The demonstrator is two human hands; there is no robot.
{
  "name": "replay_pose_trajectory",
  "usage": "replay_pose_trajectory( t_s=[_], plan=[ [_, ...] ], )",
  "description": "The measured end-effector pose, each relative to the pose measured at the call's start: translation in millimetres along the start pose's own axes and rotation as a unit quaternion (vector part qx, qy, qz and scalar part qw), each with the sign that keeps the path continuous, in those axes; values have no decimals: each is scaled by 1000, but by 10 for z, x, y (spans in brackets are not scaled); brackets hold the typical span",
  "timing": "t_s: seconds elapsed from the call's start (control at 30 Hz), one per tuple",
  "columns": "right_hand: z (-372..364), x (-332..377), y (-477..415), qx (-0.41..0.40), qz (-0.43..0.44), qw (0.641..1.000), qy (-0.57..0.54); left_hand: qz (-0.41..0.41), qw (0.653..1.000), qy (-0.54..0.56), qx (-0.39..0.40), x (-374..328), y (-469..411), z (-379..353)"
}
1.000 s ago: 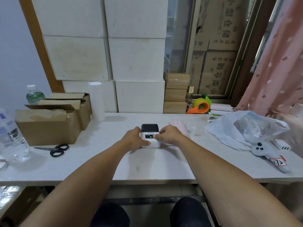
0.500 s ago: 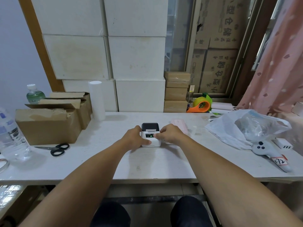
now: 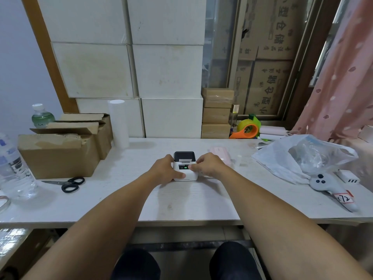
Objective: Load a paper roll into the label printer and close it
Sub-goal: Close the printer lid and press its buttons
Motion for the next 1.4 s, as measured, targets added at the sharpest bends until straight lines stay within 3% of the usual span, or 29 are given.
replay_pose_trajectory(
  t_s=[0.67, 1.4],
  plan=[
    [-40, -74, 16, -16, -24, 996, -89, 0, 1000, 6, -6, 27, -26, -1],
    [-27, -52, 40, -4, -21, 996, -85, 7, 1000, -21, -11, 10, -24, 8]
  ],
)
Point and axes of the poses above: each hand's wrist, its own y-axis away from the middle knuckle, its own z-axis out of the back of the hand, x = y × z, the point moved 6 cm from there along -y, towards the middle knuckle, and after that the axes turned 8 degrees about y, right-handed, at the moved point
